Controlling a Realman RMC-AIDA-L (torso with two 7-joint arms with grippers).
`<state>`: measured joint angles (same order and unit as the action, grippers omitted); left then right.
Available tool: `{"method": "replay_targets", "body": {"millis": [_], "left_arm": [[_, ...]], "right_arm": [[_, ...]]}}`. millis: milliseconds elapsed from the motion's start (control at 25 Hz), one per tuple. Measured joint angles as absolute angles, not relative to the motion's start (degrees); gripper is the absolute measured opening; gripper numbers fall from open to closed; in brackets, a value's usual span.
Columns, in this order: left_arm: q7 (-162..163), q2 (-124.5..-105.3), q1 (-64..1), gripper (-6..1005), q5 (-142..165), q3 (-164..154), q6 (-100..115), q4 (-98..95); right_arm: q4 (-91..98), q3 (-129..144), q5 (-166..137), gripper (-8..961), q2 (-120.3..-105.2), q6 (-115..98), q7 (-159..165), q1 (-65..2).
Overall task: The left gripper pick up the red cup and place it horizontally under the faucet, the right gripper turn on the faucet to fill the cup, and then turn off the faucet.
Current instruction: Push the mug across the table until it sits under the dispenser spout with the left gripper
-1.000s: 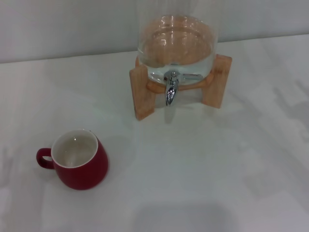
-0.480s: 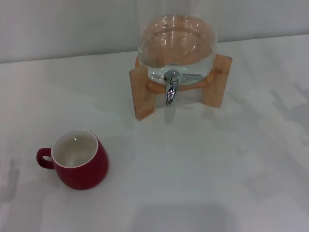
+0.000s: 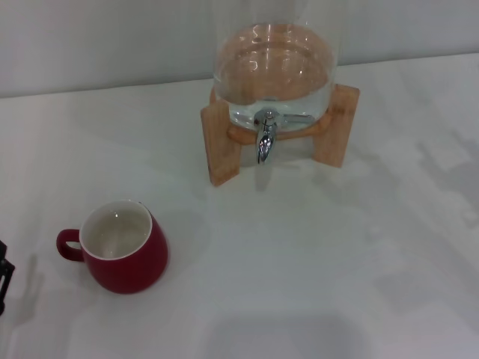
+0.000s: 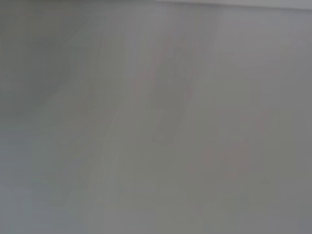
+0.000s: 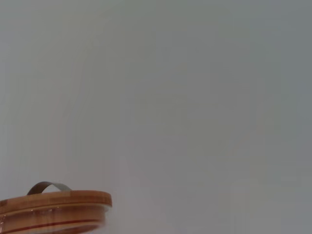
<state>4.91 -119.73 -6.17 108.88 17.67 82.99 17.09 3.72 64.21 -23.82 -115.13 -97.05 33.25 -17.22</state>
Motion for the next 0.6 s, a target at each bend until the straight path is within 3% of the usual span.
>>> {"method": "replay_targets", "body": {"millis": [600], "left_arm": [[5.0, -119.63, -6.7, 800, 109.0, 13.9, 78.8, 17.3]], "right_arm": [[3.6, 64.5, -23.8, 754, -115.13, -97.3, 33.3, -17.2]]}}
